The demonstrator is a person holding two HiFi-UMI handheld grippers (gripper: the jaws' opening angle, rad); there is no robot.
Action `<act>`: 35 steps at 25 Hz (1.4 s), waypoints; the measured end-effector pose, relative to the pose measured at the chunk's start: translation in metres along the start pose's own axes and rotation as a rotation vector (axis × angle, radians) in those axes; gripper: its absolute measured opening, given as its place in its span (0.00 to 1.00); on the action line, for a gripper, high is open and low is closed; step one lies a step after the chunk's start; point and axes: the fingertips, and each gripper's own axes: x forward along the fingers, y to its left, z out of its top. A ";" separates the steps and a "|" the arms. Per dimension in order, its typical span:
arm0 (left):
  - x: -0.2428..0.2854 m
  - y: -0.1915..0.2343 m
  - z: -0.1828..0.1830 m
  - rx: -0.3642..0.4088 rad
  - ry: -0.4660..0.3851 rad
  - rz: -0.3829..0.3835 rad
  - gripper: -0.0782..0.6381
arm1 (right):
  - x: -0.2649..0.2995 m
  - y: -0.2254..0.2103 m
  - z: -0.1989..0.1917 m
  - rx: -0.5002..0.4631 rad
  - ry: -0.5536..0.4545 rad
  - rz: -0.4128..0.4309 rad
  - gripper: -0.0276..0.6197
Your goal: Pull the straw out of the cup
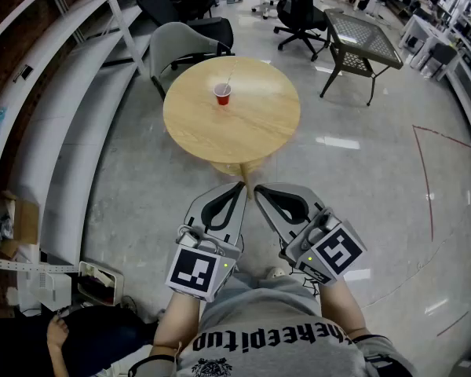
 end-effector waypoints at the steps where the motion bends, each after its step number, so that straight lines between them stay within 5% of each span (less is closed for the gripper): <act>1: 0.000 0.000 0.000 -0.015 0.019 -0.003 0.14 | 0.001 0.000 0.001 0.000 0.001 0.001 0.06; 20: -0.003 0.039 0.001 -0.021 0.000 -0.030 0.14 | 0.040 0.006 -0.002 0.016 0.003 -0.013 0.06; 29: -0.011 0.074 -0.013 -0.026 0.039 -0.073 0.14 | 0.072 0.011 -0.012 0.034 -0.011 -0.104 0.06; 35: 0.002 0.082 -0.009 -0.014 -0.020 -0.092 0.14 | 0.075 -0.003 -0.015 0.019 0.030 -0.121 0.06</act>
